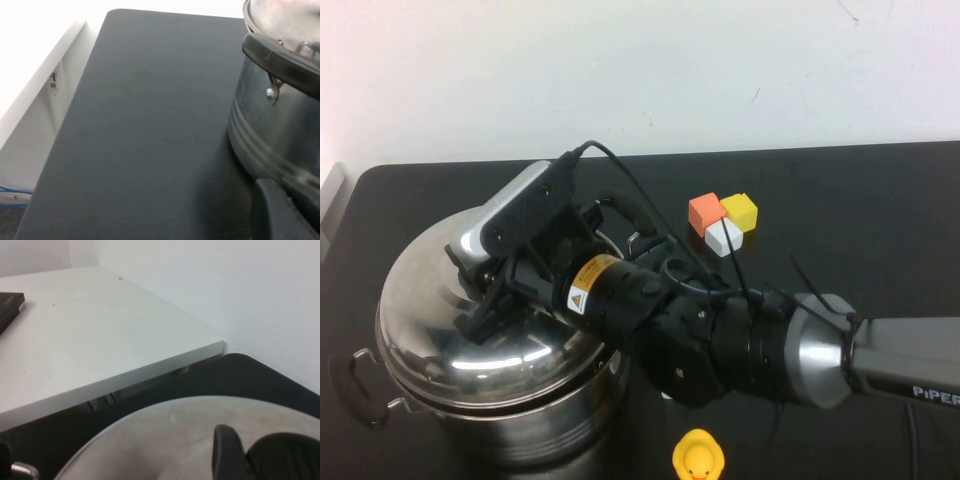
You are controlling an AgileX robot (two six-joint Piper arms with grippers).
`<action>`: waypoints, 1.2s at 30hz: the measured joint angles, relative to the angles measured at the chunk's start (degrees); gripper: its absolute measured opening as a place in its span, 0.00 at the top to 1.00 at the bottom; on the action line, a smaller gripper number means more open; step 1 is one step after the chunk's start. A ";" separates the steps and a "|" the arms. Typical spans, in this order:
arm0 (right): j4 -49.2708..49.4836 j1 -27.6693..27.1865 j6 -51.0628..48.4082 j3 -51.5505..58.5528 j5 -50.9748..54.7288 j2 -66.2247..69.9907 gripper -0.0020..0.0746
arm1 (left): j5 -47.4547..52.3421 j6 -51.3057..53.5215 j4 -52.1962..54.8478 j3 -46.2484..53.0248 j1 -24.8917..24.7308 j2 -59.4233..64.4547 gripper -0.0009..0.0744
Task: Cover the pot
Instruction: Place the pot lid on the pot
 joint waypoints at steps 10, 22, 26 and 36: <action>0.00 0.03 -0.08 3.81 -4.22 -0.64 0.53 | 0.00 0.00 0.00 0.00 0.00 0.00 0.99; 0.10 0.03 -0.08 3.82 -4.35 -0.64 0.53 | 0.00 0.00 0.00 0.00 0.00 0.00 0.99; 0.32 0.03 -0.08 3.82 -4.93 -0.75 0.39 | 0.00 0.00 0.00 0.00 0.00 0.00 0.99; -4.07 0.03 -0.08 4.52 12.24 -18.01 0.32 | 0.00 0.00 0.00 0.00 0.00 0.00 0.99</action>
